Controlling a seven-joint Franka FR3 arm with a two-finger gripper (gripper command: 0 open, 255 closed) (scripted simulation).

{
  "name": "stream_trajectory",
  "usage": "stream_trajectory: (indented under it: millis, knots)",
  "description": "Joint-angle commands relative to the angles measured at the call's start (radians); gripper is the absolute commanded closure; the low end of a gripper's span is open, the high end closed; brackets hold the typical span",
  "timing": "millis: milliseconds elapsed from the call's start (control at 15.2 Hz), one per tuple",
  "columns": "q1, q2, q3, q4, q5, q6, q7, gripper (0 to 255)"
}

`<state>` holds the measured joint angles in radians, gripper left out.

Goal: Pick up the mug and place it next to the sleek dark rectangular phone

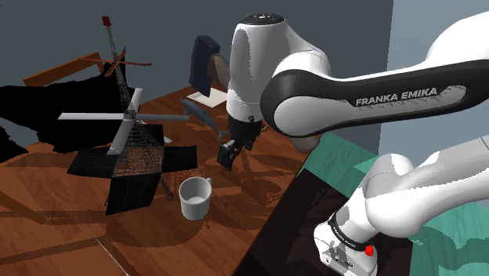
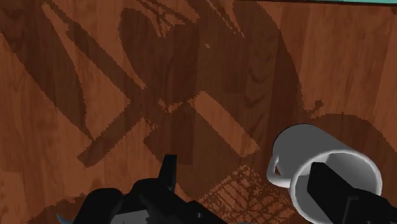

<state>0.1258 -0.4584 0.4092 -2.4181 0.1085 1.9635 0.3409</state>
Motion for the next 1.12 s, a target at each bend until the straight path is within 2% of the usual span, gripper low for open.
stream_trajectory:
  millis: [0, 330, 660, 726, 1056]
  knots:
    - [0.002, 0.065, 0.042, 0.034, -0.003, 0.032, 0.052, 0]
    - [0.002, 0.238, 0.14, 0.118, -0.051, 0.111, 0.188, 0]
    - [0.014, 0.438, 0.218, 0.234, -0.161, 0.164, 0.35, 0]
    - [0.02, 0.478, 0.227, 0.259, -0.188, 0.17, 0.381, 0]
    - [0.025, 0.516, 0.223, 0.225, -0.219, 0.234, 0.404, 0]
